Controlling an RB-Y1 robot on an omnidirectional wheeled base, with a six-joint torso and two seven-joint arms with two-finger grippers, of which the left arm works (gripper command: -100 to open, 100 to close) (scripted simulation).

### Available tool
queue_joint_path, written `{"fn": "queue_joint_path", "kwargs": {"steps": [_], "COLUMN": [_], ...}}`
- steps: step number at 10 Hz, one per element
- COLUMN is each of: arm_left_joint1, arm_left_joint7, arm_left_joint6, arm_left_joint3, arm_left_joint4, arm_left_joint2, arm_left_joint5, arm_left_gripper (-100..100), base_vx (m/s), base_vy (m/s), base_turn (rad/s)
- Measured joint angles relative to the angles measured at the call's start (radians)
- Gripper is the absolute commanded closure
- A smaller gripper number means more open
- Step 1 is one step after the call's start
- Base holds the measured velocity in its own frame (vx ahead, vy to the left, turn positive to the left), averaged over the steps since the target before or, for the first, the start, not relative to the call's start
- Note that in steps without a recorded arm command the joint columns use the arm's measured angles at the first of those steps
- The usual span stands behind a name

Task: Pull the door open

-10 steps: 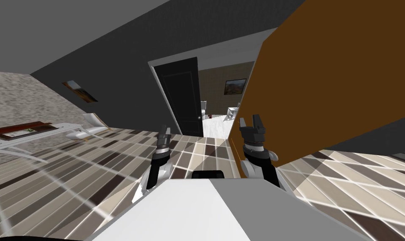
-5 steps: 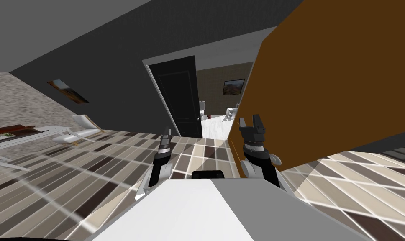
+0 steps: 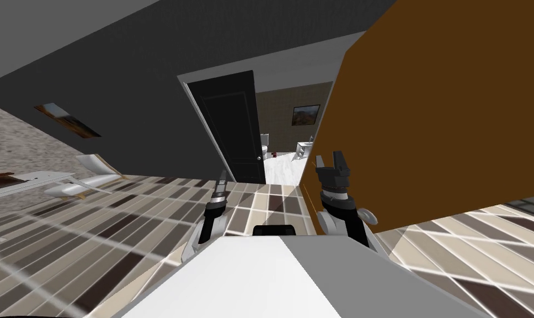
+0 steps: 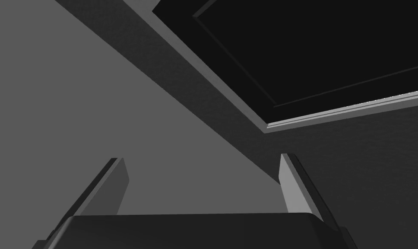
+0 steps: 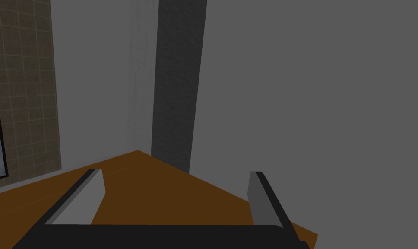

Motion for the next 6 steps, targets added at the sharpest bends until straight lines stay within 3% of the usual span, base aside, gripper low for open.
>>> {"fn": "queue_joint_path", "kwargs": {"steps": [6], "arm_left_joint1": [-0.032], "arm_left_joint7": [-0.13], "arm_left_joint6": [-0.017], "arm_left_joint3": [0.019], "arm_left_joint4": [0.124], "arm_left_joint2": [0.007], "arm_left_joint5": [-0.026], "arm_left_gripper": [-100], "base_vx": [0.099], "base_vy": [-0.001], "base_turn": [-0.057]}}
